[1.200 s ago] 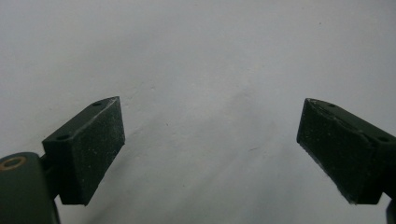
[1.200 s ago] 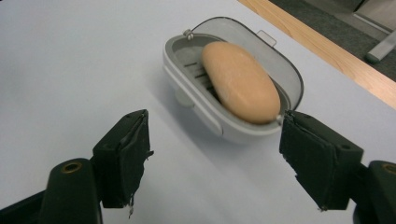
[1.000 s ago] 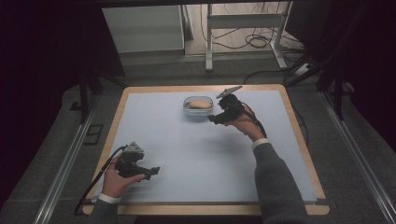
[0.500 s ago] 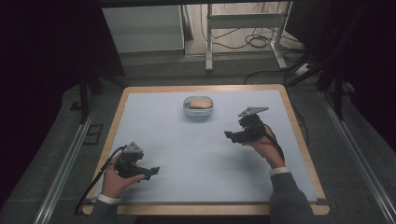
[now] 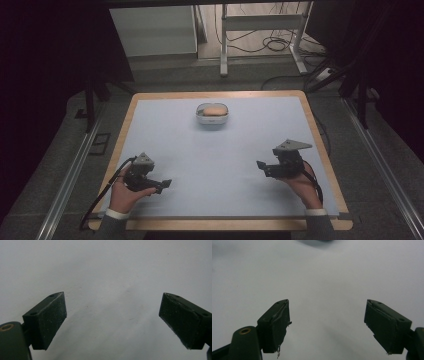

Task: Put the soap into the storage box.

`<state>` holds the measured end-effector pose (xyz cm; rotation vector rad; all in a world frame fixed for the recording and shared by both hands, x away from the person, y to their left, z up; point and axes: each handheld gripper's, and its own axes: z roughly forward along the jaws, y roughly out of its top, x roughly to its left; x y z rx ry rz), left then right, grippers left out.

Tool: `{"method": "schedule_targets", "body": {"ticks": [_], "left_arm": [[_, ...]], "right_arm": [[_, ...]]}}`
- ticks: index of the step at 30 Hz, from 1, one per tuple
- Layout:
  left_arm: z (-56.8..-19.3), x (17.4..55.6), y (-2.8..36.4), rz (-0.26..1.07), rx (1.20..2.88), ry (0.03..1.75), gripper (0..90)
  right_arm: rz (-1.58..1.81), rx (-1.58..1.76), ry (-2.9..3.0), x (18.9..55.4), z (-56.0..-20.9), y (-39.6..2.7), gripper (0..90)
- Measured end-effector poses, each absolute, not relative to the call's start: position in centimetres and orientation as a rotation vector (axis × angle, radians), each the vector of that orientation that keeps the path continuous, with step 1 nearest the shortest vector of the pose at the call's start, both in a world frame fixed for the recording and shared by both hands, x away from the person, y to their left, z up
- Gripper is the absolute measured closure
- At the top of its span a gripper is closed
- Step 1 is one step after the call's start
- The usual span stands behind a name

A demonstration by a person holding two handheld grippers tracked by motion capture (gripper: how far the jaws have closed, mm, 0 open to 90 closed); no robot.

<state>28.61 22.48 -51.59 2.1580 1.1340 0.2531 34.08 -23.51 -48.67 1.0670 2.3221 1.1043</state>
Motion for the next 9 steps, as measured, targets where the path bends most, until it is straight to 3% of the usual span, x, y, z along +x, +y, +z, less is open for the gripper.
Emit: {"method": "schedule_targets", "body": {"ticks": [9], "left_arm": [[-51.68,28.66,22.53,0.253,2.152,1.147,7.7]], "right_arm": [[1.164,1.064,2.270,33.39,-48.66,-23.90,20.6]]}}
